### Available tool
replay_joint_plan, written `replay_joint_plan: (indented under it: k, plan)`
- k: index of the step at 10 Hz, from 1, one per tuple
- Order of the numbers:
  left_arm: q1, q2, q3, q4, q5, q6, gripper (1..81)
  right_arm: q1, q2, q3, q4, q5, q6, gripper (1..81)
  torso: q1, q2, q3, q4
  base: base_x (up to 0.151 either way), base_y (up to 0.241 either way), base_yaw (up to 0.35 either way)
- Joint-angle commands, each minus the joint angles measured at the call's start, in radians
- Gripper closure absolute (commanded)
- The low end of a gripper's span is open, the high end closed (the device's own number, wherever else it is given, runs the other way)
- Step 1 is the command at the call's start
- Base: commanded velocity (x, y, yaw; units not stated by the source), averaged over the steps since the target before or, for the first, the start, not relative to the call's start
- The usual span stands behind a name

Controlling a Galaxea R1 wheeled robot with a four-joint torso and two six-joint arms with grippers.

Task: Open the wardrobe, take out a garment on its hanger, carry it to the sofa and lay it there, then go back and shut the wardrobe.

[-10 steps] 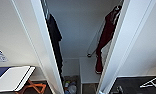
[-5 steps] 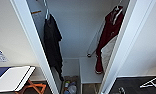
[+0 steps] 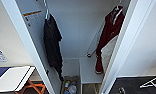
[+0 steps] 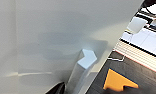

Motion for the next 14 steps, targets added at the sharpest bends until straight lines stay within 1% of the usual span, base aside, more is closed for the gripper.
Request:
replay_joint_plan:
  k: [1,7,14]
  plan:
    - [0.004,0.005,0.148,-0.033,0.012,-0.02,1.0,0.075,-0.017,0.102,0.007,-0.07,0.013,1.0,0.0,0.0,0.0,0.0,0.0,0.0,0.0]
    - [0.004,0.012,0.148,-0.033,0.012,-0.021,1.0,0.077,-0.017,0.108,0.006,-0.071,0.013,1.0,0.0,0.0,0.0,0.0,0.0,0.0,0.0]
    - [0.004,0.014,0.148,-0.035,0.012,-0.021,1.0,0.077,-0.015,0.11,0.006,-0.071,0.015,1.0,0.002,0.001,0.0,0.0,-0.069,0.0,0.0]
